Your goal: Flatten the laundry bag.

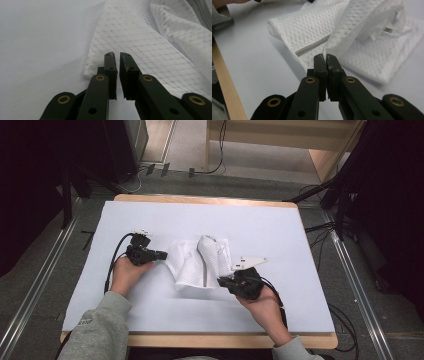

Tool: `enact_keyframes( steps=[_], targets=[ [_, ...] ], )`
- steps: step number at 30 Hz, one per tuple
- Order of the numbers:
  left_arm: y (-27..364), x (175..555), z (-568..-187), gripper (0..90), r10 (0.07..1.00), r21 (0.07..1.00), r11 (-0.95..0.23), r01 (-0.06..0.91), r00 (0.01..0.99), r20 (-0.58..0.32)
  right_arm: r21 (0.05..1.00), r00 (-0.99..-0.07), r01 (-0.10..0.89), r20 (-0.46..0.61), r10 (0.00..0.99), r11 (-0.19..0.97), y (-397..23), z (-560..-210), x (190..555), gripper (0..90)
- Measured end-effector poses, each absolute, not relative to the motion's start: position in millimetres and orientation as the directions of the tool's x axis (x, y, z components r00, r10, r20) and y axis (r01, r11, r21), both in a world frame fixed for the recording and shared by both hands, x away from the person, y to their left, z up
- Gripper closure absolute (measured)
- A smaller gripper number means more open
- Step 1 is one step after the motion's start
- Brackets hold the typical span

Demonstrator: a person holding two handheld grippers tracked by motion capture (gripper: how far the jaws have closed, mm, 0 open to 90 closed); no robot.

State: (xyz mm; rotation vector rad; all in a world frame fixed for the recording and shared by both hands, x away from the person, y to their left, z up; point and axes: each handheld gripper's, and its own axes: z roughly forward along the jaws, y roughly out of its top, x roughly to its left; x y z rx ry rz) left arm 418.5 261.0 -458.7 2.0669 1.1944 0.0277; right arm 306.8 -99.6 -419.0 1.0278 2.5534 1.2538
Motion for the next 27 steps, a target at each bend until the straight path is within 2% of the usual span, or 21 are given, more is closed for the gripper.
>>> enact_keyframes(
  steps=[14, 27],
  targets=[
    [260, 423, -458, 84.3, 0.761, 0.604, -0.297, 0.739, 0.565, -0.317, 0.725, -0.726, 0.567, 0.215, 0.654, 0.391, -137, -424, 270, 89.3],
    [257, 432, -456, 82.8, 0.764, 0.592, -0.309, 0.744, 0.565, -0.311, 0.697, -0.71, 0.602, 0.242, 0.662, 0.391, -150, -432, 238, 89.4]
  ],
)
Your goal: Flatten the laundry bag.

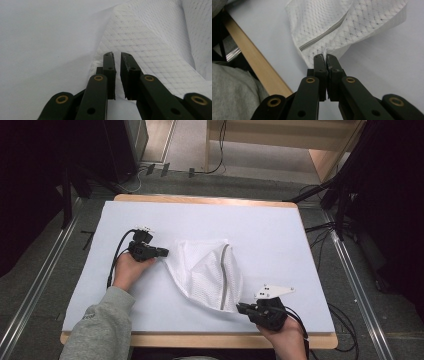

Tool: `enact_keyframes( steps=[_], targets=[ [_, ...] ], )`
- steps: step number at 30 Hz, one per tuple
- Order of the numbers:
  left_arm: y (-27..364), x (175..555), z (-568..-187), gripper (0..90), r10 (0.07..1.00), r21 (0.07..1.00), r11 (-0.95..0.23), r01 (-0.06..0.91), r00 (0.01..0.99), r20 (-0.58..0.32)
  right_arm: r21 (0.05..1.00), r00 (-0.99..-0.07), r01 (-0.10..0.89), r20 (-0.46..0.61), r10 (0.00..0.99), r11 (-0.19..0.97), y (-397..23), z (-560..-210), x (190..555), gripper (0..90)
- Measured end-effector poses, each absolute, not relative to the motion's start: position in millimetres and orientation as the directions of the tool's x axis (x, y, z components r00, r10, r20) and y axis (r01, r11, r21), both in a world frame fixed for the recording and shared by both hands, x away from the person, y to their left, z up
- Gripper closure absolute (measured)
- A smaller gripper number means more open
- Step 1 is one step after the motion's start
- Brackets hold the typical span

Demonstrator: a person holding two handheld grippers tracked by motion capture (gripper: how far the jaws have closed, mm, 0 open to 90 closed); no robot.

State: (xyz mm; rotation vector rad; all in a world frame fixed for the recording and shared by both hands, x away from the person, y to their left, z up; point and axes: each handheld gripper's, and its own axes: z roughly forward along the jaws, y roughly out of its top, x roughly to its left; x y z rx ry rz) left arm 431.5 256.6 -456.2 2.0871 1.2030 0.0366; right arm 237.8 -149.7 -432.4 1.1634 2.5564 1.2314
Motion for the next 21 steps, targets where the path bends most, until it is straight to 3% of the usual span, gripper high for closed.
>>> enact_keyframes(
  steps=[3, 4, 10, 21],
  targets=[
    [257, 433, -454, 80.8, 0.77, 0.588, -0.299, 0.751, 0.554, -0.317, 0.694, -0.714, 0.601, 0.242, 0.657, 0.397, -149, -434, 233, 89.0],
    [257, 434, -453, 78.7, 0.772, 0.588, -0.299, 0.751, 0.553, -0.313, 0.695, -0.712, 0.602, 0.246, 0.657, 0.393, -149, -435, 230, 83.6],
    [252, 435, -438, 71.7, 0.769, 0.649, -0.294, 0.702, 0.577, -0.276, 0.741, -0.709, 0.571, 0.228, 0.667, 0.353, -156, -426, 231, 71.9],
    [234, 463, -435, 51.4, 0.743, 0.637, -0.303, 0.709, 0.595, -0.308, 0.774, -0.674, 0.551, 0.192, 0.713, 0.312, -156, -417, 284, 51.6]
  ],
)
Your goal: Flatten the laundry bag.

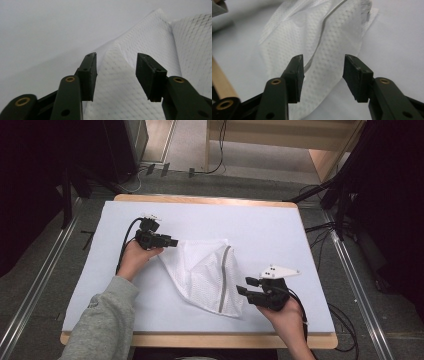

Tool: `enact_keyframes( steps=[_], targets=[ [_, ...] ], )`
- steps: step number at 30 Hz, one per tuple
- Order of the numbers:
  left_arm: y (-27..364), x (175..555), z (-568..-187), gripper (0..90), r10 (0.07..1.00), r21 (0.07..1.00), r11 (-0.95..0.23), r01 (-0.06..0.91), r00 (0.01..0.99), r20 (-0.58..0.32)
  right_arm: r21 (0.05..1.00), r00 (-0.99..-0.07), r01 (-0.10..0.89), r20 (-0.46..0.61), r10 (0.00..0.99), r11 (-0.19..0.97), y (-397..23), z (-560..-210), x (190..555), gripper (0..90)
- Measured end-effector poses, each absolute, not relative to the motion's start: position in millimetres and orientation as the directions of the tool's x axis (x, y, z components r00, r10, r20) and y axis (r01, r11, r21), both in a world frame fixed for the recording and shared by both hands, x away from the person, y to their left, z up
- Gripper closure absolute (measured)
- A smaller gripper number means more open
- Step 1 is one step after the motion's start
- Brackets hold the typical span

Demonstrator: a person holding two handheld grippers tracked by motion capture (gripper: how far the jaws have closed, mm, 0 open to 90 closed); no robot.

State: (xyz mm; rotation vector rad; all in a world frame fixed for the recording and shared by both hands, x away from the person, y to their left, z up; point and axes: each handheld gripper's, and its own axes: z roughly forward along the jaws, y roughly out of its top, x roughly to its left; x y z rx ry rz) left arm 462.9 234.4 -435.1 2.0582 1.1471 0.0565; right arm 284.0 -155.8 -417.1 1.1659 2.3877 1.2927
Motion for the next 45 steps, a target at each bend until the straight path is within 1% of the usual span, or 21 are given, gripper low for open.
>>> enact_keyframes(
  steps=[2, 3, 6, 9, 12, 14, 15, 16, 17, 19, 20, 21, 22, 23, 24, 25, 28, 34, 43, 45],
  targets=[
    [229, 470, -436, 48.3, 0.74, 0.626, -0.335, 0.705, 0.608, -0.289, 0.768, -0.672, 0.553, 0.184, 0.717, 0.321, -152, -419, 298, 50.6],
    [228, 471, -437, 46.4, 0.739, 0.627, -0.344, 0.699, 0.613, -0.278, 0.762, -0.674, 0.559, 0.187, 0.715, 0.327, -148, -420, 311, 48.5],
    [224, 479, -442, 46.2, 0.733, 0.617, -0.358, 0.701, 0.62, -0.28, 0.768, -0.671, 0.554, 0.182, 0.719, 0.322, -144, -420, 322, 45.5],
    [218, 482, -450, 45.9, 0.722, 0.605, -0.369, 0.706, 0.628, -0.291, 0.774, -0.663, 0.556, 0.193, 0.723, 0.303, -136, -417, 343, 36.6],
    [219, 482, -453, 46.4, 0.719, 0.592, -0.382, 0.709, 0.631, -0.291, 0.778, -0.66, 0.552, 0.188, 0.727, 0.3, -132, -417, 352, 34.5],
    [221, 482, -454, 50.9, 0.72, 0.598, -0.375, 0.709, 0.629, -0.294, 0.773, -0.656, 0.56, 0.194, 0.729, 0.298, -126, -419, 362, 33.0],
    [221, 481, -454, 57.8, 0.722, 0.596, -0.37, 0.713, 0.624, -0.299, 0.769, -0.649, 0.568, 0.199, 0.734, 0.294, -121, -422, 367, 33.8],
    [221, 481, -454, 61.4, 0.721, 0.593, -0.373, 0.713, 0.625, -0.299, 0.765, -0.648, 0.571, 0.199, 0.735, 0.297, -119, -424, 370, 36.5],
    [221, 479, -455, 61.4, 0.72, 0.597, -0.384, 0.705, 0.633, -0.284, 0.765, -0.648, 0.571, 0.199, 0.735, 0.297, -119, -424, 370, 36.5],
    [220, 478, -455, 69.9, 0.718, 0.593, -0.397, 0.7, 0.639, -0.275, 0.752, -0.649, 0.582, 0.201, 0.734, 0.309, -115, -428, 374, 47.6],
    [219, 478, -455, 74.2, 0.715, 0.585, -0.401, 0.704, 0.64, -0.28, 0.745, -0.647, 0.588, 0.2, 0.736, 0.315, -114, -430, 375, 55.2],
    [219, 477, -455, 83.1, 0.713, 0.58, -0.403, 0.707, 0.641, -0.286, 0.726, -0.651, 0.602, 0.205, 0.731, 0.332, -113, -432, 377, 70.7],
    [219, 477, -456, 83.1, 0.712, 0.574, -0.408, 0.71, 0.641, -0.286, 0.726, -0.651, 0.602, 0.205, 0.731, 0.332, -113, -432, 377, 70.7],
    [218, 477, -456, 89.3, 0.71, 0.566, -0.413, 0.713, 0.642, -0.29, 0.718, -0.651, 0.608, 0.206, 0.731, 0.339, -113, -434, 377, 80.4],
    [218, 476, -456, 89.3, 0.709, 0.563, -0.416, 0.714, 0.642, -0.291, 0.718, -0.651, 0.608, 0.206, 0.731, 0.339, -113, -434, 377, 80.4],
    [218, 476, -455, 90.0, 0.712, 0.564, -0.413, 0.716, 0.639, -0.291, 0.713, -0.651, 0.615, 0.219, 0.727, 0.336, -115, -433, 376, 84.8],
    [223, 475, -450, 90.0, 0.714, 0.577, -0.395, 0.715, 0.635, -0.297, 0.717, -0.651, 0.614, 0.224, 0.725, 0.33, -117, -431, 376, 86.3],
    [249, 474, -445, 90.0, 0.755, 0.591, -0.338, 0.732, 0.586, -0.294, 0.73, -0.659, 0.599, 0.214, 0.721, 0.33, -123, -423, 368, 87.5],
    [286, 472, -436, 90.0, 0.791, 0.616, -0.23, 0.754, 0.514, -0.333, 0.73, -0.657, 0.601, 0.219, 0.721, 0.326, -131, -420, 356, 87.8],
    [292, 472, -436, 90.0, 0.794, 0.617, -0.223, 0.754, 0.508, -0.334, 0.729, -0.655, 0.604, 0.225, 0.721, 0.322, -134, -420, 353, 87.7]
  ],
)
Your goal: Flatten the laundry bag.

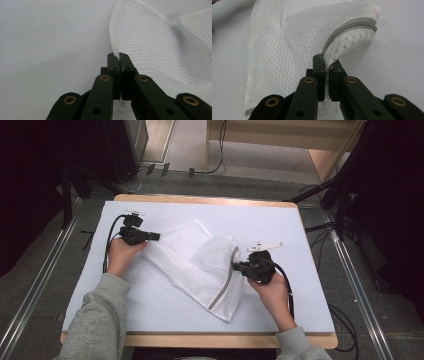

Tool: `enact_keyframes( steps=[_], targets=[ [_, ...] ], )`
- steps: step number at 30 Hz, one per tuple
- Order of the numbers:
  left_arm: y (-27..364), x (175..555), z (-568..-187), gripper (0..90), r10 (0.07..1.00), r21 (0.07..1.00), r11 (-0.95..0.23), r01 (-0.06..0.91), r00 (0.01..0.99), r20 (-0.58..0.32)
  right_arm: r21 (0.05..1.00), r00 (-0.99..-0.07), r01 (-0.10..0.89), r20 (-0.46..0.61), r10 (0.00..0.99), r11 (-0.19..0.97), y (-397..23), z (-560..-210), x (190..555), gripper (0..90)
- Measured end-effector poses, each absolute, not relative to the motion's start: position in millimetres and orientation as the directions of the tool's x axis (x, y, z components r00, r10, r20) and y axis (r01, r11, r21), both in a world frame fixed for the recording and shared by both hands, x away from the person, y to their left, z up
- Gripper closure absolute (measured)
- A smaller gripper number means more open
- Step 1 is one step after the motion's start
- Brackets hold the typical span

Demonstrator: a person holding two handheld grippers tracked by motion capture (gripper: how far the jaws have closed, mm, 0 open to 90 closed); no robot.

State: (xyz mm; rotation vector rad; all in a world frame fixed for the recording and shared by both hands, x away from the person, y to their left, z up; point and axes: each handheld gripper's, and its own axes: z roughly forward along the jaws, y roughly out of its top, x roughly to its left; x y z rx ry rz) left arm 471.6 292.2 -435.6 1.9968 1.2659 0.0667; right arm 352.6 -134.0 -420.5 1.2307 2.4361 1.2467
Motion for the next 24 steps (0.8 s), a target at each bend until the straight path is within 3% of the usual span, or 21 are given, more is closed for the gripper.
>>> enact_keyframes(
  steps=[8, 16, 22, 24],
  targets=[
    [307, 471, -439, 90.0, 0.82, 0.606, -0.181, 0.775, 0.459, -0.343, 0.696, -0.656, 0.639, 0.27, 0.705, 0.328, -132, -433, 333, 87.5],
    [317, 471, -440, 88.0, 0.837, 0.612, -0.145, 0.778, 0.427, -0.344, 0.715, -0.657, 0.624, 0.26, 0.707, 0.317, -141, -428, 331, 77.5],
    [317, 465, -430, 68.6, 0.827, 0.634, -0.145, 0.759, 0.445, -0.344, 0.738, -0.638, 0.615, 0.259, 0.725, 0.278, -160, -421, 330, 75.3],
    [316, 460, -423, 63.1, 0.822, 0.647, -0.156, 0.746, 0.462, -0.334, 0.742, -0.63, 0.616, 0.262, 0.731, 0.265, -167, -419, 331, 78.2]
  ],
)
